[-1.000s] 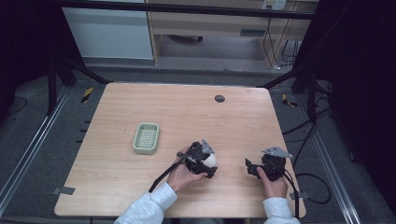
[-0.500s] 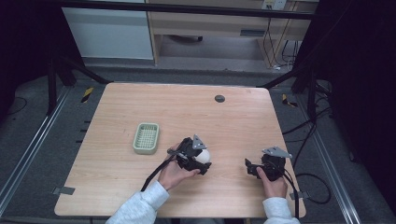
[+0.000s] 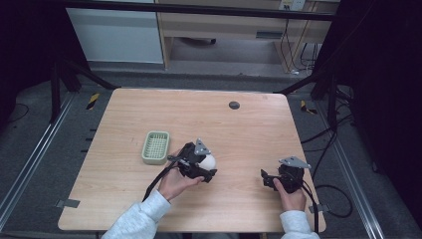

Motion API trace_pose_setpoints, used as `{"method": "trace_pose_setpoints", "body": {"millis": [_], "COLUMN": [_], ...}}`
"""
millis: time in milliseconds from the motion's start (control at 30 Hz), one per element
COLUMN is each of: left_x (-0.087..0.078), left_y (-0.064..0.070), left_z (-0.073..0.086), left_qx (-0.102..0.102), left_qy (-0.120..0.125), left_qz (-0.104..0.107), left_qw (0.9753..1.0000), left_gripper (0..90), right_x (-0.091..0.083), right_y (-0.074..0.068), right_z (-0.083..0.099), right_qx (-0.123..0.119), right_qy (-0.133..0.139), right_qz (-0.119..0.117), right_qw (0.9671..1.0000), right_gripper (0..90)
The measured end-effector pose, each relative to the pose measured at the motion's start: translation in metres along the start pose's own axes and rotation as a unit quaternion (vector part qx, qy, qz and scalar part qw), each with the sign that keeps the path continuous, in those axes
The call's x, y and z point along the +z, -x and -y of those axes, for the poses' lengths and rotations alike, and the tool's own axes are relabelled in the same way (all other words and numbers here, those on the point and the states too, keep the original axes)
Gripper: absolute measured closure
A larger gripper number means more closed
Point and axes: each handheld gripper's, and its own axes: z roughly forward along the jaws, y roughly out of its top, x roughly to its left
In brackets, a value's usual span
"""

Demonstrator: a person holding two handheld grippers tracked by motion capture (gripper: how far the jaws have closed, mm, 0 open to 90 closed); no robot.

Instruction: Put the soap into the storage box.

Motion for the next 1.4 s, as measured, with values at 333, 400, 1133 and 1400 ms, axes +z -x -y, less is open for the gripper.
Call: {"method": "trace_pose_setpoints", "body": {"millis": [333,400,1133,1400], "left_x": [-0.018,-0.021,-0.046,-0.056], "left_y": [-0.011,-0.013,-0.050,-0.073], "left_z": [0.002,0.003,0.020,0.025], "left_qx": [-0.005,-0.005,-0.036,-0.059], "left_qy": [0.014,0.015,0.031,0.038], "left_qz": [-0.007,-0.010,-0.042,-0.061], "left_qw": [0.9999,0.9998,0.9980,0.9956], "left_gripper": [22.8,22.8,22.9,22.8], "right_x": [0.001,0.001,0.003,0.004], "right_y": [0.000,0.000,-0.004,-0.006], "right_z": [0.000,0.000,0.000,0.000], "right_qx": [-0.004,-0.004,-0.006,-0.009], "right_qy": [0.001,0.000,-0.003,-0.004], "right_qz": [0.002,0.000,-0.002,-0.004], "right_qw": [1.0000,1.0000,1.0000,0.9999], "right_gripper": [4.9,4.9,4.9,4.9]}}
